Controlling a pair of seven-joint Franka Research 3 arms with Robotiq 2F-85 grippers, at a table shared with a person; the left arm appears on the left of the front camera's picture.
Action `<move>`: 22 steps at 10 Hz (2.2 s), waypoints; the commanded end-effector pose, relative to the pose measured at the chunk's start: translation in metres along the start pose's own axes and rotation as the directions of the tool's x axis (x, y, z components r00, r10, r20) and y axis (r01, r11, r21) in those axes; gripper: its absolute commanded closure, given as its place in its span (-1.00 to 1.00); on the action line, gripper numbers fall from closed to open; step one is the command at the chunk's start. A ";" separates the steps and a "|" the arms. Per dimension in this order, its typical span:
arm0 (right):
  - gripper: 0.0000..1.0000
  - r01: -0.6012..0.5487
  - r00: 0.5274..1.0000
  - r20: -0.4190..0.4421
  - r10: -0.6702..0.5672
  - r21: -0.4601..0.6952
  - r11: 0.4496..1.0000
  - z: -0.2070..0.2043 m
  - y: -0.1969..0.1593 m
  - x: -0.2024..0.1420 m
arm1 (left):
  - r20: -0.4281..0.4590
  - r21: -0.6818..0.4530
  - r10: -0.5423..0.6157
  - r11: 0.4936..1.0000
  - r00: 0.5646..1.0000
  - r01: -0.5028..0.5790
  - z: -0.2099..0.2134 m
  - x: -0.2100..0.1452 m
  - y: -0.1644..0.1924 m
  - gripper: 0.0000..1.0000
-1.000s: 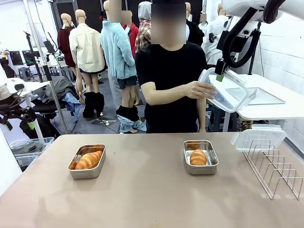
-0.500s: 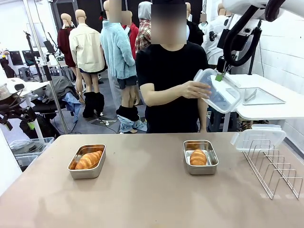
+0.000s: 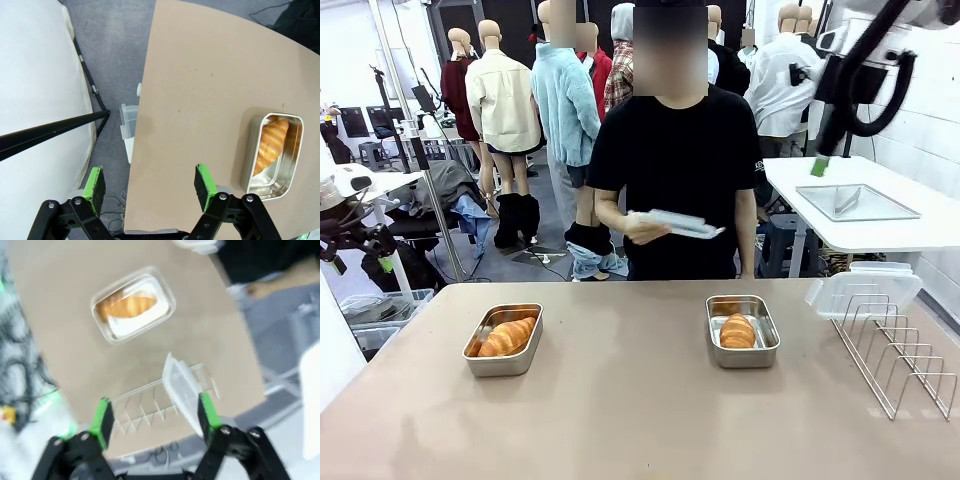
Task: Place the bread in airtight containers.
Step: Pick up one Airtight Container lid and hand it to the human.
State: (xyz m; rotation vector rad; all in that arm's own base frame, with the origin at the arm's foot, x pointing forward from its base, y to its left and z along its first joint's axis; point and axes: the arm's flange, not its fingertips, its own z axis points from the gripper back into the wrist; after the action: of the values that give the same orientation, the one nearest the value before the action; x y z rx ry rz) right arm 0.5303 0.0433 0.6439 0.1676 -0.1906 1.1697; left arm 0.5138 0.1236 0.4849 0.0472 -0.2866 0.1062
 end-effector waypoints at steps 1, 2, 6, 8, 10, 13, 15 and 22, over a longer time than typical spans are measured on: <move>-1.00 -0.294 0.954 -0.058 0.293 0.000 0.956 -0.013 0.032 -0.054 | 0.002 0.011 0.006 1.000 1.000 -0.006 0.002 0.000 0.000 -0.84; -1.00 -0.355 0.932 -0.069 0.356 0.022 0.935 -0.018 0.044 -0.073 | 0.002 0.011 0.006 1.000 1.000 -0.006 0.002 0.000 0.000 -0.84; -1.00 -0.529 0.831 -0.183 0.526 0.035 0.848 -0.047 0.046 -0.110 | 0.002 0.011 0.006 1.000 1.000 -0.006 0.002 0.000 0.000 -0.84; -1.00 -0.502 0.845 -0.178 0.504 0.060 0.863 -0.036 0.047 -0.107 | 0.002 0.011 0.006 1.000 1.000 -0.006 0.002 0.000 0.000 -0.84; -1.00 -0.502 0.845 -0.178 0.504 0.060 0.863 -0.036 0.047 -0.107 | 0.002 0.011 0.006 1.000 1.000 -0.006 0.002 0.000 0.000 -0.84; -1.00 -0.502 0.845 -0.178 0.504 0.060 0.863 -0.036 0.047 -0.107 | 0.002 0.011 0.006 1.000 1.000 -0.006 0.002 0.000 0.000 -0.84; -1.00 -0.502 0.845 -0.178 0.504 0.060 0.863 -0.036 0.047 -0.107 | 0.002 0.011 0.006 1.000 1.000 -0.006 0.002 0.000 0.000 -0.84; -1.00 -0.502 0.845 -0.178 0.504 0.060 0.863 -0.036 0.047 -0.107 | 0.002 0.011 0.006 1.000 1.000 -0.006 0.002 0.000 0.000 -0.84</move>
State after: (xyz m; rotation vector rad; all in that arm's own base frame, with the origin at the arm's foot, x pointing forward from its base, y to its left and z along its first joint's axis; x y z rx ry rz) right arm 0.4494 -0.0280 0.5848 0.0063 -0.0695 1.7106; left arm 0.5138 0.1235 0.4852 0.0472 -0.2872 0.1061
